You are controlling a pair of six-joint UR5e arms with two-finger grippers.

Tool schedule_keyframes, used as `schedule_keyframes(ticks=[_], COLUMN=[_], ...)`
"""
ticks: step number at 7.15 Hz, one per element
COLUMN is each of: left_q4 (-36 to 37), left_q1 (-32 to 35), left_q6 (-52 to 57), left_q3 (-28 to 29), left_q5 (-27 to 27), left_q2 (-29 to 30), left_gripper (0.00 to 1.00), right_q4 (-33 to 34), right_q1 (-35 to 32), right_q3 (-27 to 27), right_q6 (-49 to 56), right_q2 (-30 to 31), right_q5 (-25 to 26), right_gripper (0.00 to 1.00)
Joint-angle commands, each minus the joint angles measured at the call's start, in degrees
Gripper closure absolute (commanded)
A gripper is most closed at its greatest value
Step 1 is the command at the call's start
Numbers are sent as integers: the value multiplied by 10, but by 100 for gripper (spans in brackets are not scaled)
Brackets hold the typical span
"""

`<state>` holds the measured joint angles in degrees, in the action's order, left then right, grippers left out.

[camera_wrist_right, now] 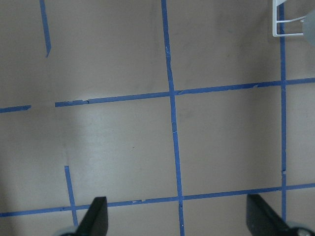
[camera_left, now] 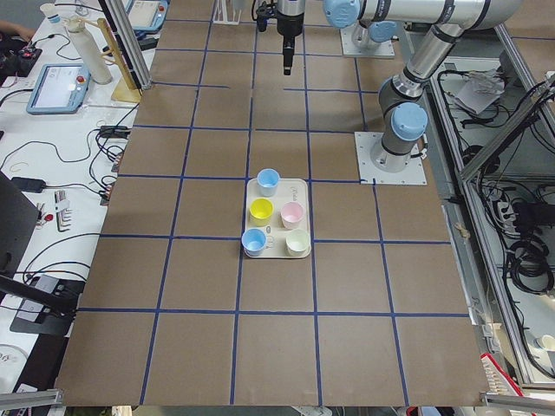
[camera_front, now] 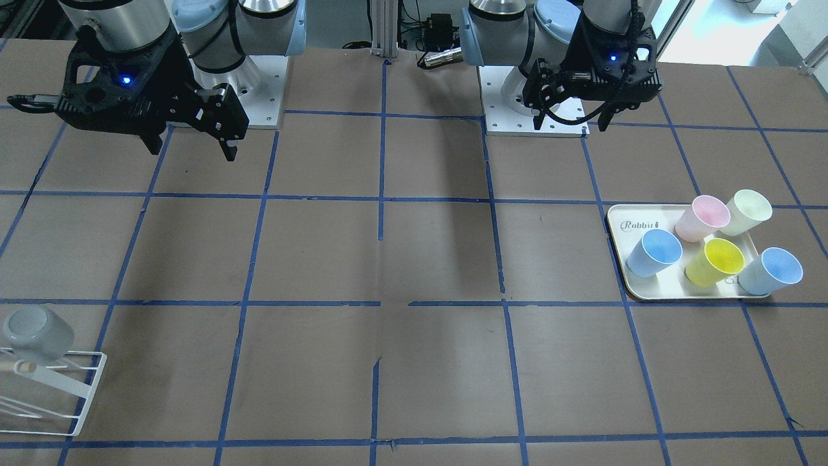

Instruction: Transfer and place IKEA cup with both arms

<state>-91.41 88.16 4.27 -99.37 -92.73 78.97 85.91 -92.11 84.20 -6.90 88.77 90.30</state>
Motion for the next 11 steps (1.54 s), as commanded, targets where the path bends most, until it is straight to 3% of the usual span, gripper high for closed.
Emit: schedule_keyframes(ticks=[1,11], left_q4=[0,2], left_q1=[0,-1], left_q6=[0,7], left_q3=[1,1], left_q5=[1,-4], left_q2=[0,-8], left_gripper=[0,0], right_q4=[1,0], right_q1=[0,0], right_q3=[0,-1], right_q6=[1,1], right_q2=[-4,0], right_q5=[1,1], right_gripper=[0,0])
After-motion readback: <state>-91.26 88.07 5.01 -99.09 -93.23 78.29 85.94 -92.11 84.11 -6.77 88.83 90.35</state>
